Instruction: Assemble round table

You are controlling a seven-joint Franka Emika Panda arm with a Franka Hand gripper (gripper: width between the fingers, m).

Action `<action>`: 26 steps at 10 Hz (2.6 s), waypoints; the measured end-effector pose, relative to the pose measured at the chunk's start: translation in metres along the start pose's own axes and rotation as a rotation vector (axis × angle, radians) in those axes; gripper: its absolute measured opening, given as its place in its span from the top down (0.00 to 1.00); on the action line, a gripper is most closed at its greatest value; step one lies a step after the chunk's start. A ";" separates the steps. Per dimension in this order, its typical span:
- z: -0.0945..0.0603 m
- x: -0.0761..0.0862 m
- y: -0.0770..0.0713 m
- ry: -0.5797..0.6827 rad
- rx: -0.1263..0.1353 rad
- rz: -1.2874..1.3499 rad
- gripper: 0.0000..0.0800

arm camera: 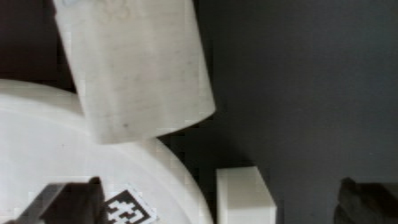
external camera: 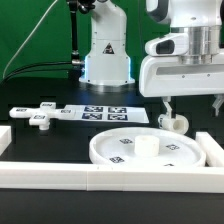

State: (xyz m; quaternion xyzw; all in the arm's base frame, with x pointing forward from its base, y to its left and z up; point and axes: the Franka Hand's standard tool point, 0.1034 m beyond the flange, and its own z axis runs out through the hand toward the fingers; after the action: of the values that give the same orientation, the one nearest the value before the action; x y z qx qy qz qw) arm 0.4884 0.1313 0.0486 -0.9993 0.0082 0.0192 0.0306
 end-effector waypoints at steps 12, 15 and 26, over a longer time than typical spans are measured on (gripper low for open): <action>0.016 -0.018 0.020 -0.792 -0.095 -0.022 0.19; 0.035 -0.017 0.019 -0.839 -0.096 -0.023 0.19; 0.021 -0.012 0.017 -0.824 -0.094 -0.034 0.49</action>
Offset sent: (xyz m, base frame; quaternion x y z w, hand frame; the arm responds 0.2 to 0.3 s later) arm 0.0000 0.0000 0.0000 0.0000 -0.1938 0.0000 0.9810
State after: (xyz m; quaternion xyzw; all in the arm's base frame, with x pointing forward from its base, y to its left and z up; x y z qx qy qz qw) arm 0.4750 0.1159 0.0267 -0.9083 -0.0220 0.4175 -0.0140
